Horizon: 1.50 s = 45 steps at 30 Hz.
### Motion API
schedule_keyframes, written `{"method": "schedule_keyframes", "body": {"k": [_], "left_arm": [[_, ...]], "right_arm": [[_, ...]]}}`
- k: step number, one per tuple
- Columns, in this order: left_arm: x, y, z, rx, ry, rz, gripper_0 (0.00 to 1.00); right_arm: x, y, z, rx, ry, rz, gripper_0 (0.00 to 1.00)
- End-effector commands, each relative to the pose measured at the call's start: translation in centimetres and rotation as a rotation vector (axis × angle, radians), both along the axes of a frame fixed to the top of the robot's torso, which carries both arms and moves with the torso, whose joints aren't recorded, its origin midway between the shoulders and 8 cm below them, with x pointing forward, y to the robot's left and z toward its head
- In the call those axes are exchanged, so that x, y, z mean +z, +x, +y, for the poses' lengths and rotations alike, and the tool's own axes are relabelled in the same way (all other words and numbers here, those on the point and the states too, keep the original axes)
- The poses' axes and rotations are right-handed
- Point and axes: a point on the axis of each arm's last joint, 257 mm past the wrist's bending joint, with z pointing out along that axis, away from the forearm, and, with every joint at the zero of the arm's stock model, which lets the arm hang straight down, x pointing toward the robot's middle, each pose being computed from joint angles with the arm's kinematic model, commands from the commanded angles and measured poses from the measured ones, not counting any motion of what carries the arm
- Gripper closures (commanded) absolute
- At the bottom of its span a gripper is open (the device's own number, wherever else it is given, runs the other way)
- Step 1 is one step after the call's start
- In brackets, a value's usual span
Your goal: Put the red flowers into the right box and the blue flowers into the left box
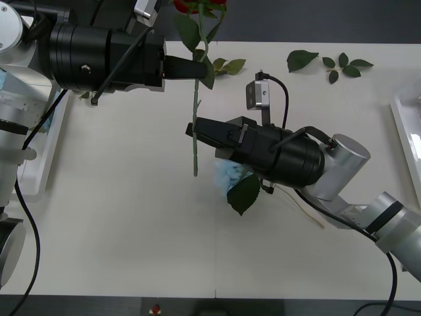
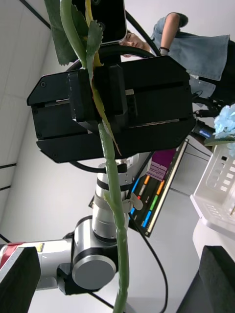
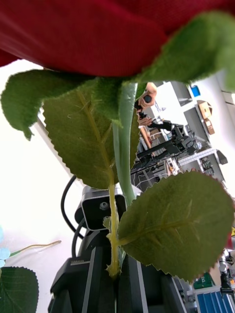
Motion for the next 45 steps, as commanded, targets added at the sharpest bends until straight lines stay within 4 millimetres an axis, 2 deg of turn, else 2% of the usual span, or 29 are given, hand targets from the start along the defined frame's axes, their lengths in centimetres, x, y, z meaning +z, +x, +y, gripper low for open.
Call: {"method": "schedule_keyframes", "body": {"k": [1, 3, 6, 8, 10, 11, 13, 14, 16, 25, 26, 27, 28, 29, 30, 41, 45], "left_arm": [[1.0, 0.2, 0.5, 0.009, -0.005, -0.036, 1.0], [1.0, 0.2, 0.5, 0.009, -0.005, -0.036, 1.0], [1.0, 0.2, 0.5, 0.009, -0.005, -0.036, 1.0], [1.0, 0.2, 0.5, 0.009, -0.005, -0.036, 1.0], [1.0, 0.2, 0.5, 0.009, -0.005, -0.036, 1.0], [1.0, 0.2, 0.5, 0.009, -0.005, -0.036, 1.0], [1.0, 0.2, 0.5, 0.009, -0.005, -0.036, 1.0], [1.0, 0.2, 0.5, 0.009, -0.005, -0.036, 1.0], [1.0, 0.2, 0.5, 0.009, -0.005, -0.036, 1.0], [1.0, 0.2, 0.5, 0.009, -0.005, -0.036, 1.0], [1.0, 0.2, 0.5, 0.009, -0.005, -0.036, 0.97], [1.0, 0.2, 0.5, 0.009, -0.005, -0.036, 0.74], [1.0, 0.2, 0.5, 0.009, -0.005, -0.036, 0.3], [1.0, 0.2, 0.5, 0.009, -0.005, -0.036, 0.04], [1.0, 0.2, 0.5, 0.009, -0.005, -0.036, 0.0], [1.0, 0.2, 0.5, 0.009, -0.005, -0.036, 0.0], [1.0, 0.2, 0.5, 0.009, -0.005, -0.036, 0.0]], "right_arm": [[3.1, -0.5, 1.0, 0.01, 0.061, -0.029, 0.08], [3.3, -0.4, 1.3, 0.005, 0.069, -0.025, 0.11], [3.8, -0.1, 1.8, -0.01, 0.083, -0.016, 0.21], [4.1, 0.0, 2.1, -0.019, 0.089, -0.011, 0.33], [4.2, 0.4, 2.2, -0.034, 0.09, 0.0, 0.59], [4.2, 0.4, 2.2, -0.034, 0.09, 0.003, 0.64], [4.3, 0.4, 2.2, -0.032, 0.091, 0.012, 0.86], [4.3, 0.4, 2.2, -0.03, 0.091, 0.016, 0.93], [4.2, 0.5, 2.1, -0.029, 0.09, 0.022, 0.99], [4.1, 0.5, 2.0, -0.021, 0.087, 0.042, 1.0], [4.1, 0.5, 2.0, -0.02, 0.086, 0.043, 1.0], [4.1, 0.6, 2.0, -0.02, 0.086, 0.045, 1.0], [4.1, 0.6, 2.0, -0.02, 0.085, 0.045, 1.0], [4.1, 0.6, 2.0, -0.02, 0.085, 0.045, 1.0], [4.0, 0.6, 1.9, -0.02, 0.083, 0.047, 1.0], [3.6, 1.1, 1.0, -0.033, 0.048, 0.029, 1.0], [2.8, 1.3, 0.2, -0.048, -0.005, -0.007, 1.0]]}}
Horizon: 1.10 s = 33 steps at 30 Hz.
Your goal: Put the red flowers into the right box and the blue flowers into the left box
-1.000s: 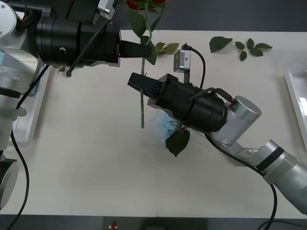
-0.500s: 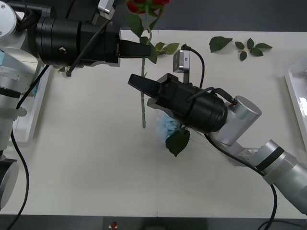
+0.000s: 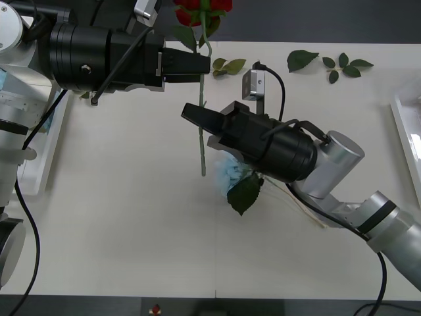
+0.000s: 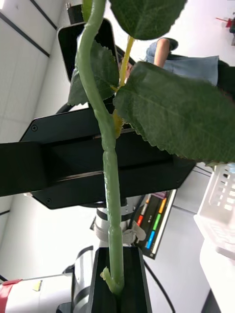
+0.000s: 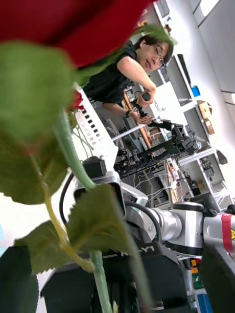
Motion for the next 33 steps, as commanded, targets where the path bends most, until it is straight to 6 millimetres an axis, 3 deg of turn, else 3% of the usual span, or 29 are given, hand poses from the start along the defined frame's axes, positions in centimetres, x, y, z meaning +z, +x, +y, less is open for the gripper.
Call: {"method": "schedule_keyframes", "body": {"k": [1, 3, 7, 12, 17, 21, 22, 23, 28, 32, 33], "left_arm": [[1.0, 0.2, 0.5, 0.009, -0.005, -0.036, 0.0], [0.1, 0.2, 0.2, 0.012, -0.01, -0.01, 0.0], [0.3, 0.7, 1.2, 0.035, 0.011, -0.043, 0.0], [0.7, 1.0, 3.1, 0.056, 0.067, -0.137, 0.0], [-0.2, 2.2, 6.5, 0.076, 0.159, -0.312, 0.0], [-1.4, 2.5, 9.4, 0.069, 0.235, -0.417, 0.0], [-1.5, 2.6, 9.8, 0.068, 0.243, -0.428, 0.0], [-1.9, 2.7, 11.0, 0.055, 0.266, -0.461, 0.0], [-2.8, 3.2, 14.4, 0.025, 0.312, -0.565, 0.0], [-3.4, 3.4, 17.0, -0.007, 0.363, -0.675, 0.0], [-3.3, 3.4, 17.3, -0.009, 0.371, -0.692, 0.0]], "right_arm": [[0.9, -0.5, -1.0, 0.015, -0.055, -0.071, 1.0], [0.5, -0.3, -1.6, 0.008, -0.081, -0.082, 1.0], [-0.8, 0.6, -3.5, -0.02, -0.187, -0.135, 1.0], [-2.7, 2.9, -7.6, -0.083, -0.404, -0.235, 1.0], [-6.2, 5.0, -14.6, -0.149, -0.693, -0.309, 1.0], [-8.4, 5.7, -20.3, -0.186, -0.857, -0.241, 1.0], [-8.6, 5.8, -21.0, -0.194, -0.872, -0.231, 1.0], [-8.7, 6.2, -23.2, -0.228, -0.915, -0.206, 1.0], [-9.4, 7.5, -30.7, -0.329, -1.059, -0.135, 1.0], [-10.5, 8.5, -38.4, -0.421, -1.222, -0.096, 1.0], [-10.6, 8.6, -39.3, -0.432, -1.237, -0.092, 1.0]]}}
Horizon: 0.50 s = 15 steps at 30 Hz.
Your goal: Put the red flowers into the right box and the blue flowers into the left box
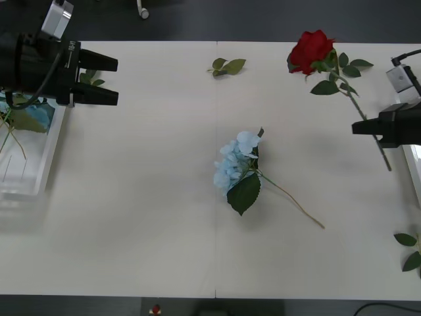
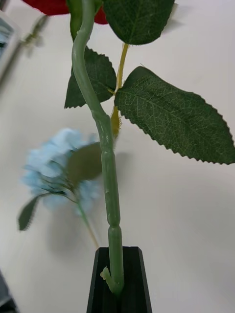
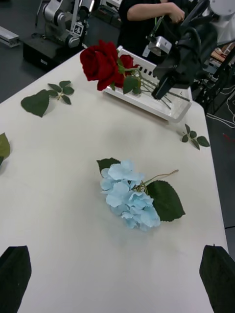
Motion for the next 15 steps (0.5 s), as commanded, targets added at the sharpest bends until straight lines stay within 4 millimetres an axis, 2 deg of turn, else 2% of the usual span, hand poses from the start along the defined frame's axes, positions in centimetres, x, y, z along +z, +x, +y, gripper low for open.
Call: {"method": "schedule_keyframes", "body": {"k": [1, 4, 7, 12, 15], "left_arm": [[0.5, 0.1, 2.4, -0.01, 0.069, -0.085, 0.0], [0.6, 0.3, 3.4, 0.003, 0.09, -0.095, 0.0], [0.8, 0.4, 4.3, 0.017, 0.108, -0.1, 0.0], [0.9, 0.6, 5.3, 0.032, 0.134, -0.104, 0.0], [0.8, 0.4, 5.8, 0.032, 0.155, -0.101, 0.0]], "right_arm": [[-0.1, 1.0, -7.3, -0.138, -0.098, 0.014, 1.0], [-1.2, 1.2, -12.0, -0.211, -0.182, 0.017, 1.0], [-1.5, 1.9, -16.8, -0.292, -0.266, -0.007, 1.0], [-1.6, 2.5, -23.1, -0.398, -0.38, -0.046, 1.0], [-1.9, 2.3, -26.1, -0.46, -0.418, -0.058, 1.0]]}}
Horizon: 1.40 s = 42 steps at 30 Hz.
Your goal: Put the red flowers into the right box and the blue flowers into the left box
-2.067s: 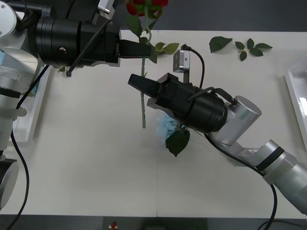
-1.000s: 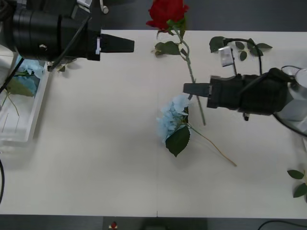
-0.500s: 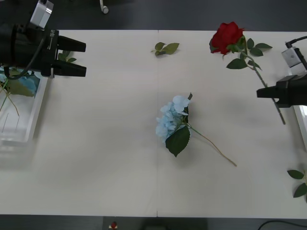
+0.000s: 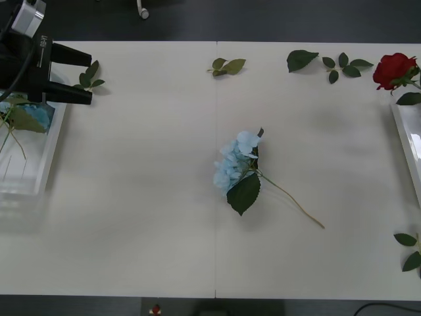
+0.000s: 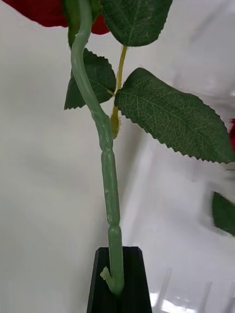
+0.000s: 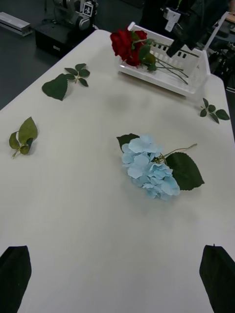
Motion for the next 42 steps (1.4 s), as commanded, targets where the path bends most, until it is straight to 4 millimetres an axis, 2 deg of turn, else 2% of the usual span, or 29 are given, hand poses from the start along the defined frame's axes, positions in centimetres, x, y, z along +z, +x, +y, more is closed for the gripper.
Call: {"method": "schedule_keyframes", "body": {"k": [1, 4, 10, 13, 17, 23, 24, 26, 27, 29, 30, 35, 39, 42], "left_arm": [[0.4, -0.4, 1.5, -0.001, 0.061, -0.01, 0.0], [-0.1, -0.5, 2.0, 0.001, 0.088, -0.004, 0.0], [-0.5, -0.5, 2.6, 0.009, 0.118, -0.002, 0.0], [-0.6, -0.5, 2.6, 0.008, 0.119, 0.0, 0.0], [-0.6, -0.5, 2.6, 0.008, 0.119, 0.0, 0.0], [-0.6, -0.5, 2.6, 0.008, 0.119, 0.0, 0.0], [-0.6, -0.5, 2.6, 0.008, 0.119, 0.0, 0.0], [-0.6, -0.5, 2.6, 0.008, 0.119, 0.0, 0.0], [-0.6, -0.5, 2.6, 0.008, 0.119, 0.0, 0.0], [-0.6, -0.5, 2.6, 0.008, 0.119, 0.0, 0.0], [-0.6, -0.5, 2.6, 0.008, 0.119, 0.0, 0.0], [-0.6, -0.5, 2.6, 0.008, 0.119, 0.0, 0.0], [-0.6, -0.5, 2.6, 0.008, 0.119, 0.0, 0.0], [-0.6, -0.5, 2.6, 0.008, 0.119, 0.0, 0.0]], "right_arm": [[1.4, 0.0, -5.2, -0.112, -0.055, -0.047, 1.0], [1.0, -0.6, -8.1, -0.168, -0.087, -0.06, 1.0], [0.1, -2.9, -14.4, -0.264, -0.19, -0.035, 1.0], [-0.6, -3.7, -16.8, -0.303, -0.237, -0.028, 1.0], [-2.1, -4.0, -18.1, -0.344, -0.256, -0.039, 1.0], [-3.2, -3.3, -18.5, -0.375, -0.262, -0.078, 1.0], [-3.3, -3.4, -18.8, -0.379, -0.269, -0.079, 0.98], [-3.6, -3.5, -19.0, -0.385, -0.275, -0.08, 0.77], [-3.7, -3.5, -19.0, -0.384, -0.278, -0.079, 0.56], [-3.8, -3.7, -19.1, -0.376, -0.288, -0.072, 0.31], [-3.9, -3.7, -19.0, -0.37, -0.291, -0.068, 0.24], [-3.7, -3.3, -17.7, -0.322, -0.279, -0.035, 0.07], [-2.5, -2.7, -16.1, -0.28, -0.235, -0.015, 0.03], [-0.8, -1.8, -13.6, -0.203, -0.209, -0.007, 0.02]]}}
